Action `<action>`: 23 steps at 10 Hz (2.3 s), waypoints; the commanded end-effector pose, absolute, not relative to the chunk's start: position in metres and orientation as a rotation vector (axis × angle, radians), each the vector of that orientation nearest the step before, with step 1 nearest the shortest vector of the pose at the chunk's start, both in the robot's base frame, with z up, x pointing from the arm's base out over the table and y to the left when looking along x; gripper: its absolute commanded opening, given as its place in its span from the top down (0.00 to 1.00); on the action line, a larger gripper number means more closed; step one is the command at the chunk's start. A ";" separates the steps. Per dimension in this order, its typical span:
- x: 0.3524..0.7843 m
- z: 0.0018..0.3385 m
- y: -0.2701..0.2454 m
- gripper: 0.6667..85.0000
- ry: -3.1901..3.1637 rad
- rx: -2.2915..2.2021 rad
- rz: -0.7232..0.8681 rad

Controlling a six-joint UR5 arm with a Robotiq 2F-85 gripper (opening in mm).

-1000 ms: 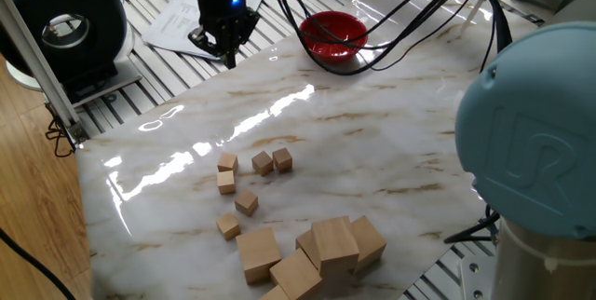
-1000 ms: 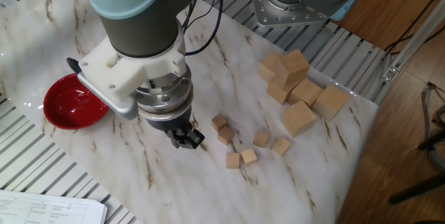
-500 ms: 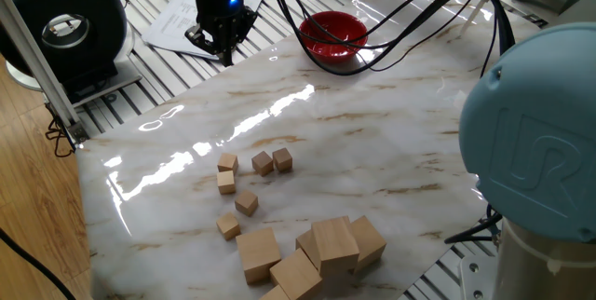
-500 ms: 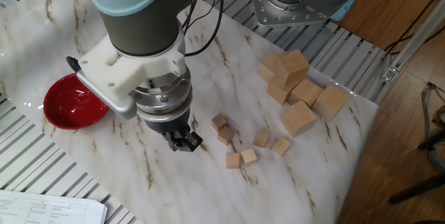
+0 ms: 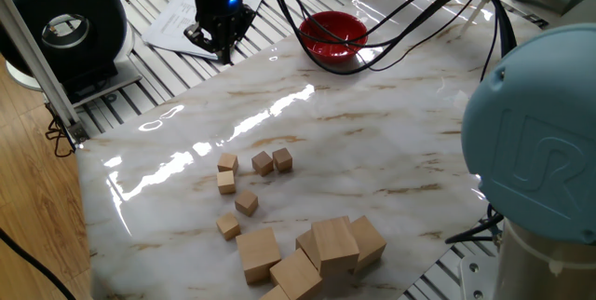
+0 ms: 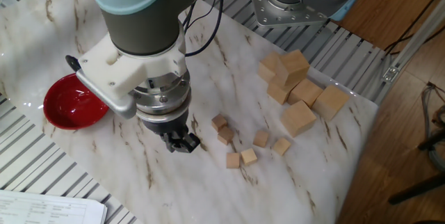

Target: Stack the blocks into a pyramid shape

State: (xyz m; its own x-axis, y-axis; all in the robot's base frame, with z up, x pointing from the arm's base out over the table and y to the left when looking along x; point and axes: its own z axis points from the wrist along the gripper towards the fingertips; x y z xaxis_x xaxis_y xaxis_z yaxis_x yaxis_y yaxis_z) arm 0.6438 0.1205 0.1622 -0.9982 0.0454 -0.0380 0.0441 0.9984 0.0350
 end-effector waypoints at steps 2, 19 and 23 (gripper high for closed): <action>0.645 0.163 0.120 1.00 3.097 0.075 0.058; 0.564 0.122 0.128 1.00 3.054 0.060 0.032; 0.557 0.108 0.126 1.00 3.022 0.027 0.070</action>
State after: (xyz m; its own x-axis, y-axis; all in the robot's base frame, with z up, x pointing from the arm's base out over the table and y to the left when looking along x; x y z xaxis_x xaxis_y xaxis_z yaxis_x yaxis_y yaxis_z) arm 0.5664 0.1231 0.1152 -0.9946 0.0248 -0.1006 0.0232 0.9996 0.0174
